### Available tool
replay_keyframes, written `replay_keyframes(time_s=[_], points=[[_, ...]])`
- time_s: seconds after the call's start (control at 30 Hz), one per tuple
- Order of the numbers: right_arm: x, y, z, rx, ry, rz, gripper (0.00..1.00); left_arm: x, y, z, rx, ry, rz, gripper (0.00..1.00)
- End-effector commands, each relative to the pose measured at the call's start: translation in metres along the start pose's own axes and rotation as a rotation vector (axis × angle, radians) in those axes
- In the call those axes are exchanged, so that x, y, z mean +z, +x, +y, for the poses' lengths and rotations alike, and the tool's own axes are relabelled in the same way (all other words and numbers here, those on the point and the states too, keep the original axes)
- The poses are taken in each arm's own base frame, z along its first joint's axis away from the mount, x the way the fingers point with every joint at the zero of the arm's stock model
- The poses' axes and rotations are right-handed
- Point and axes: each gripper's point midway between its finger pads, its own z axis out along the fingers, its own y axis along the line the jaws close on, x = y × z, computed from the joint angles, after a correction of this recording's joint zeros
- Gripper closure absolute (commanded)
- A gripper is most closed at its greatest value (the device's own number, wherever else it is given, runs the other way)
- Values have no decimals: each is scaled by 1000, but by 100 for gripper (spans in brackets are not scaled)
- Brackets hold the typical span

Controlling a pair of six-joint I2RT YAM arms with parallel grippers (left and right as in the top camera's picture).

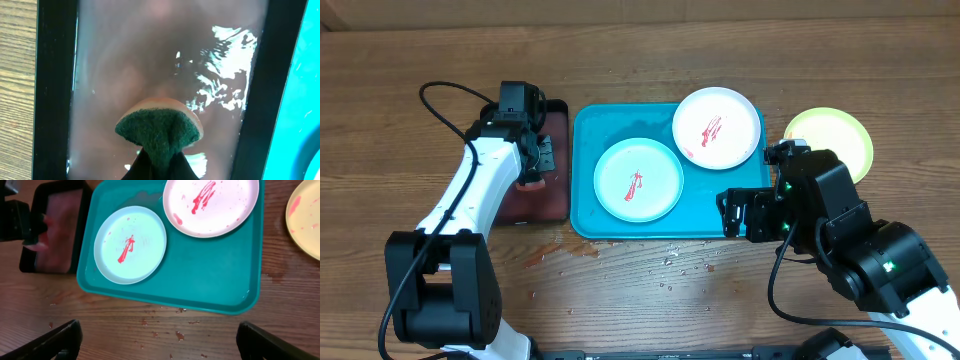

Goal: Clean dirty plates on tray and stack at the side

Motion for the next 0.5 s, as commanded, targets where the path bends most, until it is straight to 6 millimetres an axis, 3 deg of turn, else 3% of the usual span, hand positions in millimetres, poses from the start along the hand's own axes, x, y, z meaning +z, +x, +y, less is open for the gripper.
replay_keyframes(time_s=[0.0, 0.47], points=[[-6, -8, 4, -5, -7, -31, 0, -14, -11, 4, -41, 11, -26, 96], [-6, -7, 3, -5, -6, -28, 0, -20, -3, 3, -43, 8, -4, 96]])
